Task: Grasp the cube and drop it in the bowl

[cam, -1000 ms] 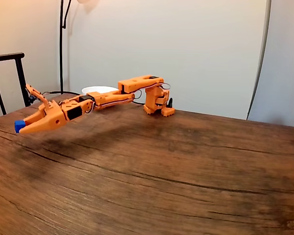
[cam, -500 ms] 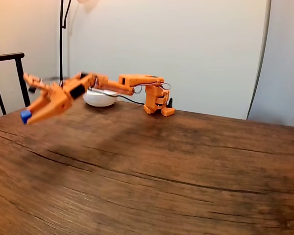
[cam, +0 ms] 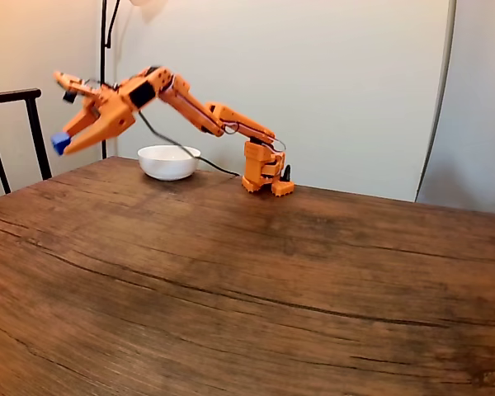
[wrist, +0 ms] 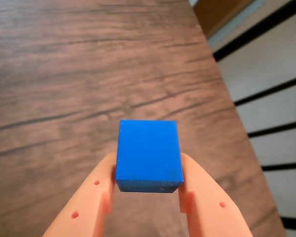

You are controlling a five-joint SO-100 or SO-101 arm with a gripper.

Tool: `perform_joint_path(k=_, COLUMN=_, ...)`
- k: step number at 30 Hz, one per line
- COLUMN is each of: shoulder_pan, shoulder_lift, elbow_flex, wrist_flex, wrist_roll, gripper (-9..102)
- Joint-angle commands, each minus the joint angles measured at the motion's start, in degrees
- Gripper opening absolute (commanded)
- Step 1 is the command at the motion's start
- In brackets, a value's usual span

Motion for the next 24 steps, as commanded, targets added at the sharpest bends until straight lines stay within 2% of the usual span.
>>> perform_joint_path(k=1, shoulder_pan=1.58, shoulder_lift=7.56, elbow_flex=-4.39, wrist_flex=6.06, wrist_roll=0.53, gripper=6)
perform_joint_path(k=17, shoulder_pan=13.27, shoulder_lift=24.87, elbow_flex=-4.39, wrist_flex=30.32, wrist_roll=8.53, gripper=6)
perform_joint_path(k=24, shoulder_pan=19.25, shoulder_lift=31.03, elbow_flex=-3.96, wrist_flex=30.5, wrist_roll=10.55, gripper=6)
